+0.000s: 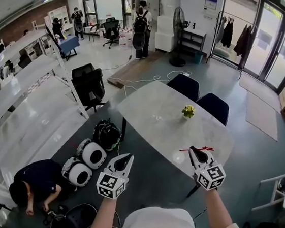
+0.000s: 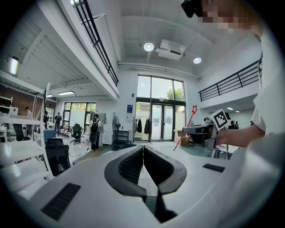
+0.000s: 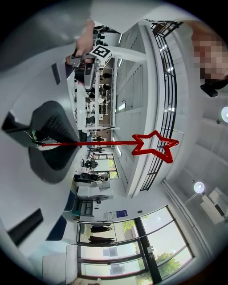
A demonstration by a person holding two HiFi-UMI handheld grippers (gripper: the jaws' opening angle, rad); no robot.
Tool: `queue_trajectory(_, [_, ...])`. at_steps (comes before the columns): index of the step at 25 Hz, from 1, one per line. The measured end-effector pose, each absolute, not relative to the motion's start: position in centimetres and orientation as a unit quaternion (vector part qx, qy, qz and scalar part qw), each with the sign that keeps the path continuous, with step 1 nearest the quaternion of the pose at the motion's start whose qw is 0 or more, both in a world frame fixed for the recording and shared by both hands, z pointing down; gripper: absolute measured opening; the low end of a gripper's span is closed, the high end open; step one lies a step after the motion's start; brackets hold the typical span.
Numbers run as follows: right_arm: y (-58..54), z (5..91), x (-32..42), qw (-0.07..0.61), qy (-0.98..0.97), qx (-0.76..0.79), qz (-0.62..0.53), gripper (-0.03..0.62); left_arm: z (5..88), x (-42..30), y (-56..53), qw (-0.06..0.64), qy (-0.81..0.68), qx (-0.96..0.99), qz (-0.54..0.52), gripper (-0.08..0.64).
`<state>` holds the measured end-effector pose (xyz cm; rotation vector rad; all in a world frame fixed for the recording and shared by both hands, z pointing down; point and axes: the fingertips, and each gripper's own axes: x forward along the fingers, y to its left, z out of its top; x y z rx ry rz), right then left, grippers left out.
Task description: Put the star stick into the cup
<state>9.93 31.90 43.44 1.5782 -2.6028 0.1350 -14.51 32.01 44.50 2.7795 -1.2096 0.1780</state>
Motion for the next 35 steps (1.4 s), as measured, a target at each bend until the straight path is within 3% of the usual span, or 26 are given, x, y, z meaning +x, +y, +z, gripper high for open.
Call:
queue_trajectory(18, [21.6, 46.2, 8.2, 0.066, -0.853, 0.513, 0.064, 0.020, 47.3, -15.8, 22.0, 0.078, -0.393, 0.913, 0.072, 0.021])
queue_trajectory(35, [3.0, 47.8, 16.2, 0.073, -0.870, 0.479, 0.090, 0.020, 47.4, -5.5, 4.2, 0.090, -0.404, 0.905, 0.101, 0.021])
